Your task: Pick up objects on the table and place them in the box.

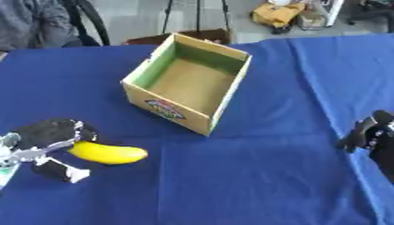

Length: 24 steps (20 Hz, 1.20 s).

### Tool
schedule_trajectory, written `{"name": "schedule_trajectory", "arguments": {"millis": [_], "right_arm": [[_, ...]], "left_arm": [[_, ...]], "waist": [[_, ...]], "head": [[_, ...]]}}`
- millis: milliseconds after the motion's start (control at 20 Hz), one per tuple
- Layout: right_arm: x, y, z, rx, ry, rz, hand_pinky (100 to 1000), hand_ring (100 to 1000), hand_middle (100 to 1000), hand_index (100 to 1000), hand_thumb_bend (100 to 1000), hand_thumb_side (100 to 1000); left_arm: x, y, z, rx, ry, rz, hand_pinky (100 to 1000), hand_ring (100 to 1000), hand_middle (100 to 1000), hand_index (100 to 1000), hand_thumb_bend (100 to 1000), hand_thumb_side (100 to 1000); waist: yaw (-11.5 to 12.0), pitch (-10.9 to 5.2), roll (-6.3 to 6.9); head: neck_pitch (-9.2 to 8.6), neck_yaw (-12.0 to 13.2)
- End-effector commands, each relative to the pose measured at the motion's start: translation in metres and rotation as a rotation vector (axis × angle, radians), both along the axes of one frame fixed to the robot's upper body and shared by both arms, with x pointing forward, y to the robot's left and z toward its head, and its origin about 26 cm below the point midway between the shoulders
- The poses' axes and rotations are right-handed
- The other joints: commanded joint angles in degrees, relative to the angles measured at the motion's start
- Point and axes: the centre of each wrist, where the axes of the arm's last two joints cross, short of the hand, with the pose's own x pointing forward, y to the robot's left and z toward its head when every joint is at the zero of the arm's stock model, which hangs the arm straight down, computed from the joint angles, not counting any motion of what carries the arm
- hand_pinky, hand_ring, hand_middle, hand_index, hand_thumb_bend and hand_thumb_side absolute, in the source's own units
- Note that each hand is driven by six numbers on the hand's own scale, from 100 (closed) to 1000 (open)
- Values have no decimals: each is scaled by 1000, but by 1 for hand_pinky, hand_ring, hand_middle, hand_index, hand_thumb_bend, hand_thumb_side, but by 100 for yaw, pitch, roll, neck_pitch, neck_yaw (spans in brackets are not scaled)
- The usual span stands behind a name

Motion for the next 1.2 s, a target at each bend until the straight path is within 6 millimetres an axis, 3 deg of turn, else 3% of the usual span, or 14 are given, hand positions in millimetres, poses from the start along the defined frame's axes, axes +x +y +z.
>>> {"name": "schedule_trajectory", "arguments": {"millis": [50, 1200], "right_arm": [[1, -5, 10, -22, -25, 0, 516, 373, 312, 499, 100, 793], [1, -4, 9, -32, -19, 10, 517, 373, 312, 499, 100, 795]], "left_arm": [[-1, 9, 21, 27, -37, -2, 554, 537, 515, 744, 190, 406], [8, 4, 89, -3, -116, -122, 556, 535, 515, 745, 208, 303]], "waist": [[2, -94, 9], [-66, -112, 51]], "head": [[-25, -22], [-62, 9]]}}
